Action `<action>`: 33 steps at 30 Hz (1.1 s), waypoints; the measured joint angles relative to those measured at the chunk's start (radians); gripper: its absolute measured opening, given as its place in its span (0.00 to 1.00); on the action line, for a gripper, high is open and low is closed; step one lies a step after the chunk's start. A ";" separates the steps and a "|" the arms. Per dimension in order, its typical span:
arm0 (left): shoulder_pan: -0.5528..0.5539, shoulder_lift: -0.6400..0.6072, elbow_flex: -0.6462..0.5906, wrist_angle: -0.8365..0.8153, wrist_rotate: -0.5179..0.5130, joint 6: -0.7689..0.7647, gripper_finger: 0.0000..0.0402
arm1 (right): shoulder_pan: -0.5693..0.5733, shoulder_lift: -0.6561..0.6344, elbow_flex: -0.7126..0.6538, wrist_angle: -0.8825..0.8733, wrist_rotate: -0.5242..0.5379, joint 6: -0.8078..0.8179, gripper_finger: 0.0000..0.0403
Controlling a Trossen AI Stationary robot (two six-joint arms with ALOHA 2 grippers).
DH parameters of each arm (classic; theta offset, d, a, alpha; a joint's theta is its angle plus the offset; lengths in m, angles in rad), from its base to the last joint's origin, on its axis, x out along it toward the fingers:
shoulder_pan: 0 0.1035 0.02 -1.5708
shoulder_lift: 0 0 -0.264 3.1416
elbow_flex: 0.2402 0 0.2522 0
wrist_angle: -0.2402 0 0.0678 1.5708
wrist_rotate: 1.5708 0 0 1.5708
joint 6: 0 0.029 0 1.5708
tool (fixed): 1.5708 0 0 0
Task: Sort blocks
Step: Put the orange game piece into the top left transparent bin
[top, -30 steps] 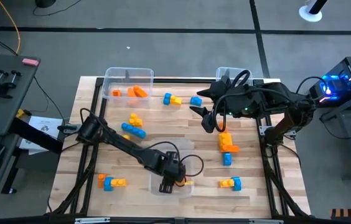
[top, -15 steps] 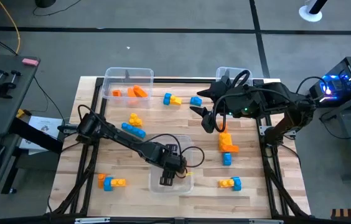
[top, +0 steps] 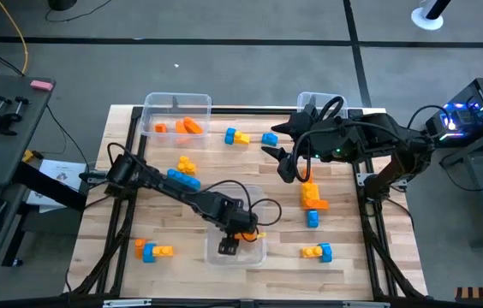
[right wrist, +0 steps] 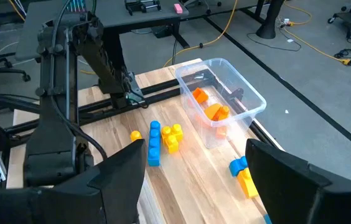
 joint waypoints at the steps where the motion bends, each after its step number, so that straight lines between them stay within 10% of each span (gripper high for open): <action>1: 0.000 0.000 0.000 0.000 0.000 0.000 0.75 | 0.000 0.000 0.000 0.000 0.000 -0.001 0.68; 17: -0.002 0.089 0.001 0.012 -0.032 -0.028 0.78 | 0.000 0.000 0.000 -0.008 0.000 -0.001 0.68; 25: 0.014 0.068 0.001 0.008 0.027 -0.068 0.29 | 0.000 0.000 0.000 -0.007 0.000 -0.001 0.68; 33: 0.070 -0.104 0.001 -0.054 0.190 -0.061 0.26 | 0.000 0.000 0.000 -0.007 0.000 -0.002 0.68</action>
